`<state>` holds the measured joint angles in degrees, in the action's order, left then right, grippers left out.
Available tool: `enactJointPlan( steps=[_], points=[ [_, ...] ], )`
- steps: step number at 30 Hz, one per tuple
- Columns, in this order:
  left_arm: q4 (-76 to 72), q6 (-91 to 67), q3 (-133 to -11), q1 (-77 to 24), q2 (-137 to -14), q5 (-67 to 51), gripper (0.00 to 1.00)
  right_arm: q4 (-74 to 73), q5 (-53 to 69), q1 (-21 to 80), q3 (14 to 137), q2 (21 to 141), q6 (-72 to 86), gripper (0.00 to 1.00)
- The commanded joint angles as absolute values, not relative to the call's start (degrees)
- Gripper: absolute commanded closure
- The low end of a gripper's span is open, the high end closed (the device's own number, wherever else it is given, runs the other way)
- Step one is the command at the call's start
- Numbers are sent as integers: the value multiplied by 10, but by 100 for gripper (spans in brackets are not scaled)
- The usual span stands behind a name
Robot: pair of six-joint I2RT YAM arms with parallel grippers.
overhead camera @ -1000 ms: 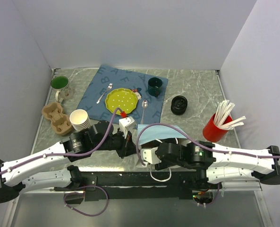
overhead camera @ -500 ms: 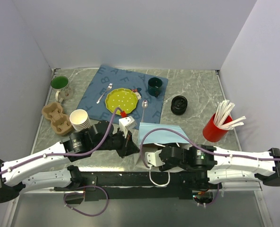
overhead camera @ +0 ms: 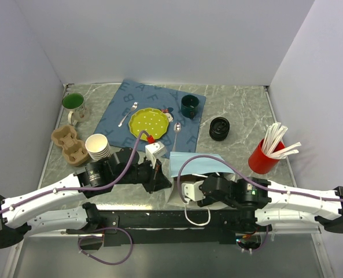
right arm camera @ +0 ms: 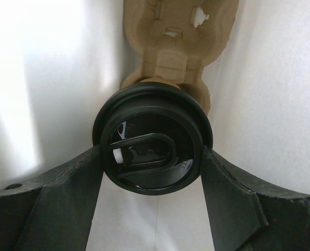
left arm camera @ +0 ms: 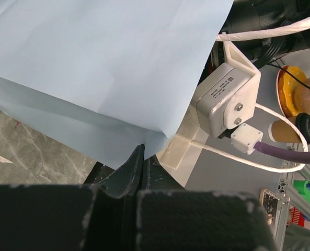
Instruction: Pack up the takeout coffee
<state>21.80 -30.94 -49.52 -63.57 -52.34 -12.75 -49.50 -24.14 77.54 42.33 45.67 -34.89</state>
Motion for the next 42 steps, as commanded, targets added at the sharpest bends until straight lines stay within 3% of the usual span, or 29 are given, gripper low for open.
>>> enactJointPlan(
  steps=[1, 20, 42],
  points=[
    [192, -322, -510, -640, -516, -157, 99, -481, -260, 771, 412, 446, -363, 81],
    [171, -345, -488, -640, -505, -178, 99, -396, -277, 756, 376, 461, -374, 81],
    [186, -369, -474, -639, -476, -171, 99, -410, -292, 744, 383, 464, -369, 82]
  ],
)
